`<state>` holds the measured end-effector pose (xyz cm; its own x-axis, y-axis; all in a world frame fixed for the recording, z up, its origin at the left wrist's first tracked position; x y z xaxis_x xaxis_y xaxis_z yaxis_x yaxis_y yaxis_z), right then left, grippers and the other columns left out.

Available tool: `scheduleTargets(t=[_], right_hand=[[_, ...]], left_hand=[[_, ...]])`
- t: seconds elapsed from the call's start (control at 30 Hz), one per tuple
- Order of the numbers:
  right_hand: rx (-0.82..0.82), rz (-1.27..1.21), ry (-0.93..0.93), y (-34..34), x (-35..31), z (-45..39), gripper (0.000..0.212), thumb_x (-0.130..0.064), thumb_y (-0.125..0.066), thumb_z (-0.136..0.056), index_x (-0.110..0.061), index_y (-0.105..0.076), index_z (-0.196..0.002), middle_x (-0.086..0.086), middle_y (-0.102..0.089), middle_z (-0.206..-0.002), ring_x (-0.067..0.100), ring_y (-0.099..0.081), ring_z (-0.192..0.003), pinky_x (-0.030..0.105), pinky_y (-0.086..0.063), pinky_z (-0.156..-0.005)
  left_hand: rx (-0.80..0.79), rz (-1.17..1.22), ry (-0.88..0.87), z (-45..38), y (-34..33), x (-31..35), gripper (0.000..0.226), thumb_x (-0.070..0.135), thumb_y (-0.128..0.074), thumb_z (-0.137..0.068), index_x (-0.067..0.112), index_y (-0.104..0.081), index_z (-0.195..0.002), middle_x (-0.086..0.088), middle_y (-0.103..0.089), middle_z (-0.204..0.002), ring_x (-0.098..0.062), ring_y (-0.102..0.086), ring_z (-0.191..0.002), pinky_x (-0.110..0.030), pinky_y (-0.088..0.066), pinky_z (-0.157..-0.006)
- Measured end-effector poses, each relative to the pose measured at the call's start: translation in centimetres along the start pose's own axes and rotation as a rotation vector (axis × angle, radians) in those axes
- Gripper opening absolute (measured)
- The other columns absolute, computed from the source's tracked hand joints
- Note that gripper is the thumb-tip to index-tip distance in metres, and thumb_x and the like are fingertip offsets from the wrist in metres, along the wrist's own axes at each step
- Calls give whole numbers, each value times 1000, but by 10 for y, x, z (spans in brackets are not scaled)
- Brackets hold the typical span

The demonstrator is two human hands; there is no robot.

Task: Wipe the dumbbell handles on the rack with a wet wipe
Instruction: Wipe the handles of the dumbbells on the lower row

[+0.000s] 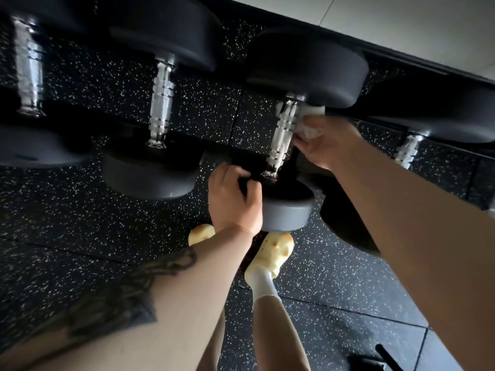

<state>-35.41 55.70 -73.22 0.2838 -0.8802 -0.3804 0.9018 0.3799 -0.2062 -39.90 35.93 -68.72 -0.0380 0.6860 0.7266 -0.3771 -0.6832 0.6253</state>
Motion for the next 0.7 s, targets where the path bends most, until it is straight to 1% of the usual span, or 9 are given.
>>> scheduleTargets(t=[0.07,0.13,0.23,0.33,0.43,0.5,0.57,0.63,0.7], right_hand=[[13,-75,28,-11,0,12,11,2,-51,-92,-8,-57,-91,5,-63,-83,18,-64,-82,31,-50,-73],[33,-22,60,-15,11,20,10,-8,-51,-95,-11,-60,-93,2,-63,-79,16,-59,-74,29,-50,-71],[84,94,123,-2,15,23,12,-11,-54,-94,-16,-64,-90,4,-66,-95,16,-62,-93,28,-52,-88],[63,173,93,-11,7,18,29,-13,-39,-100,-10,-61,-81,6,-67,-83,18,-62,-86,35,-48,-98],[52,128,26,-26,1,4,45,-11,-23,-98,0,-61,-119,14,-67,-113,28,-62,-108,38,-44,-103],[114,160,35,-23,-2,3,44,-11,-25,-97,3,-56,-126,15,-63,-112,26,-60,-96,33,-52,-89],[131,114,70,-18,0,11,32,-13,-36,-97,-1,-65,-105,12,-64,-93,21,-58,-77,30,-50,-70],[211,231,140,0,5,22,17,-17,-50,-92,-17,-65,-85,5,-65,-83,21,-64,-79,38,-53,-81],[261,317,210,12,4,31,19,-16,-52,-90,-25,-59,-75,1,-67,-85,24,-65,-95,48,-46,-95]], left_hand=[[8,0,-4,0,1,0,42,36,-35,-74,9,-64,-86,-6,-60,-107,-24,-50,-110,-41,-45,-90],[13,5,-3,-1,1,0,42,35,-35,-73,9,-65,-86,-7,-61,-107,-24,-50,-112,-41,-44,-93],[14,3,-10,0,1,0,40,34,-36,-73,9,-65,-86,-6,-61,-106,-24,-50,-110,-41,-44,-92],[5,-3,-6,-1,1,0,39,34,-35,-73,10,-63,-85,-5,-61,-104,-23,-50,-107,-39,-44,-88],[1,-7,-5,-1,0,1,41,36,-33,-73,10,-63,-85,-3,-59,-101,-21,-51,-101,-33,-44,-83],[1,-15,-12,0,1,3,42,36,-33,-72,10,-63,-85,-2,-59,-102,-20,-51,-100,-31,-43,-81],[5,-15,0,0,2,3,42,36,-33,-72,11,-63,-86,-2,-58,-103,-20,-51,-102,-30,-42,-81],[4,-15,-13,-1,2,3,41,35,-34,-73,10,-63,-86,-3,-59,-103,-22,-51,-102,-27,-40,-81],[4,-13,-37,-1,1,4,39,34,-35,-74,9,-63,-86,-5,-59,-101,-23,-52,-100,-23,-36,-80]])
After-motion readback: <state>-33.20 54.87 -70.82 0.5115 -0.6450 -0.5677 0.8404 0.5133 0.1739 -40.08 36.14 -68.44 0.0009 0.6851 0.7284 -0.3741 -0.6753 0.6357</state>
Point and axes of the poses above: each hand's wrist, its own z-axis away from the middle knuckle, its own y-axis out of the back of the hand, x = y × z, the point moved 10 cm from there along -z, towards the middle knuckle
